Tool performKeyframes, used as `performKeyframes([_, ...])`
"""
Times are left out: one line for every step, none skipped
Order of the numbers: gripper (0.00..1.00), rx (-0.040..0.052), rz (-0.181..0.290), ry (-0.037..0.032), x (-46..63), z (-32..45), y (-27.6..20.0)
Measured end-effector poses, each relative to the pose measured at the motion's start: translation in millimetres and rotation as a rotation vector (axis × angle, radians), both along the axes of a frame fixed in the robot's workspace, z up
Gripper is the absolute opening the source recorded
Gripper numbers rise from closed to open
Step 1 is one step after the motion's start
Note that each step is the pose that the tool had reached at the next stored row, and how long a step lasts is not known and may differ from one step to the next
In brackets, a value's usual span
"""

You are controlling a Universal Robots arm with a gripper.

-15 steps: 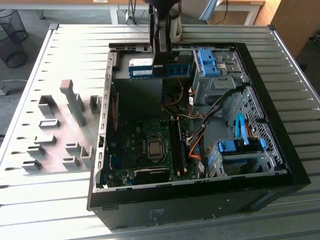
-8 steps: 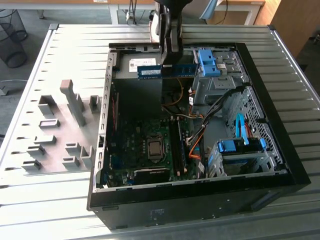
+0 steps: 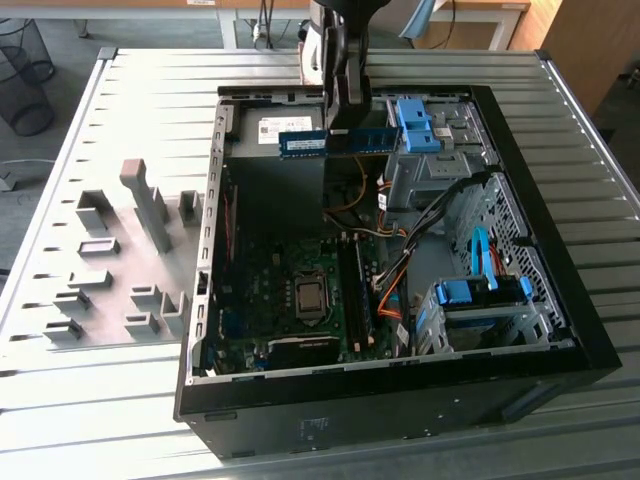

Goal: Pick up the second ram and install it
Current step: 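Insert the second ram into the second slot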

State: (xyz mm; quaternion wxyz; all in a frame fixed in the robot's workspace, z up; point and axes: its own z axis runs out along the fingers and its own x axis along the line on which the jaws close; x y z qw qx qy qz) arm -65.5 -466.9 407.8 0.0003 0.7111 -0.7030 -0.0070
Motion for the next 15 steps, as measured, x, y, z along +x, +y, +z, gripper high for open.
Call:
performKeyframes([0.14, 0.0, -0.001, 0.0, 0.0, 0.0, 0.0])
performKeyframes([0.14, -0.0001, -0.002, 0.0, 0.0, 0.0, 0.0])
performKeyframes([0.14, -0.0004, -0.004, 0.0, 0.0, -0.1, 0.0])
performKeyframes([0.14, -0.0013, -0.004, 0.0, 0.1, -0.2, 0.1])
performKeyframes([0.14, -0.0019, -0.005, 0.0, 0.1, -0.2, 0.1])
performKeyframes([0.14, -0.0022, -0.006, 0.0001, 0.1, -0.3, 0.0])
performKeyframes([0.14, -0.0023, -0.007, 0.0001, 0.0, -0.3, 0.1])
performKeyframes([0.14, -0.0025, -0.008, 0.0001, 0.0, -0.5, 0.1])
performKeyframes([0.14, -0.0026, -0.009, 0.0001, 0.0, -0.7, 0.1])
performKeyframes([0.14, -0.0027, -0.009, 0.0, 0.0, -0.9, 0.1])
performKeyframes([0.14, -0.0029, -0.011, 0.0001, 0.0, -1.0, 0.1])
performKeyframes([0.14, -0.0029, -0.012, 0.0, 0.0, -1.1, 0.1])
performKeyframes([0.14, -0.0033, -0.014, 0.0001, 0.0, -1.2, 0.1])
performKeyframes([0.14, -0.0037, -0.017, 0.0, 0.0, -1.5, 0.1])
performKeyframes([0.14, -0.0043, -0.024, 0.0, 0.0, -1.5, 0.0])
